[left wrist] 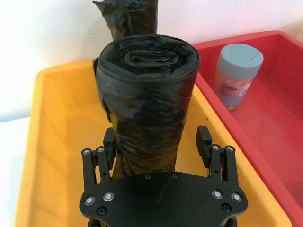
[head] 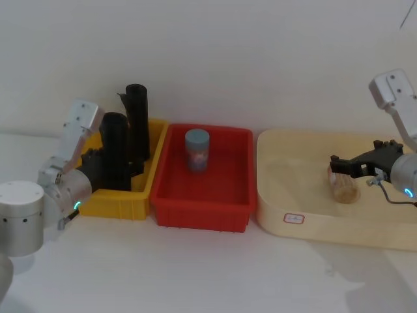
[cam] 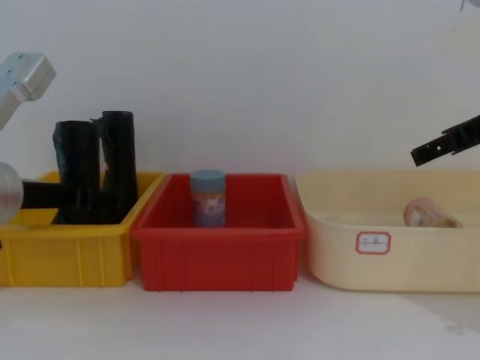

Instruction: Pick up the garbage bag with the one hand and transfer it to the other hand.

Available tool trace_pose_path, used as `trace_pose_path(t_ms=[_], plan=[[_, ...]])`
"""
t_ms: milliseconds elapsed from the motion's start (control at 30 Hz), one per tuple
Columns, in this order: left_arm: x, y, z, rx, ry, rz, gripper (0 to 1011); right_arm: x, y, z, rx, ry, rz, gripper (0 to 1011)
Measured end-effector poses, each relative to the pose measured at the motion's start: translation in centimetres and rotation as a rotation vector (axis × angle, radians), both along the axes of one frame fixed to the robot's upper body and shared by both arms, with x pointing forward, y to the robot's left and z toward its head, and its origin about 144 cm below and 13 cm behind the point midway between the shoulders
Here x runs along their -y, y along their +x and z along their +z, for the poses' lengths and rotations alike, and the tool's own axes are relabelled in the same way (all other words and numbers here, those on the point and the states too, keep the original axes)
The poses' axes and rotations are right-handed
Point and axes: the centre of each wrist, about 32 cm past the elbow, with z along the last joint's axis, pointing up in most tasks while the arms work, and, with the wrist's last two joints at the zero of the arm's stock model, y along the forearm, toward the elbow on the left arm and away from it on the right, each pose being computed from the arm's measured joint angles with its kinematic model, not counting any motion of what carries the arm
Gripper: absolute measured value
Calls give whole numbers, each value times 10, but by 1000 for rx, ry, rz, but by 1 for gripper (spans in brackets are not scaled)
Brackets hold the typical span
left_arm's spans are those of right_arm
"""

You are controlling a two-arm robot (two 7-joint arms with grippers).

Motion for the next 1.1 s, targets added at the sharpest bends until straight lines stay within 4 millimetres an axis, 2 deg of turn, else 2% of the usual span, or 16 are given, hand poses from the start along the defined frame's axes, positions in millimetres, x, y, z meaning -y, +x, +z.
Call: trace_pose_path(t_ms=[100, 267, 533, 567, 1100], plan=[[0, 2, -1, 2, -2, -6, 992, 0, 0, 0, 0, 0, 0, 1000], [1, 5, -2, 6, -5, -13, 906, 0, 0, 0, 0, 0, 0, 1000], [2, 8, -3, 9, -7, -21, 685, 0, 0, 0, 0, 0, 0, 999], [2, 8, -3, 9, -8, -21, 621, 0, 0, 0, 0, 0, 0, 1000], [2, 10, -4, 11, -9, -26, 497, 0, 0, 0, 0, 0, 0, 1000]])
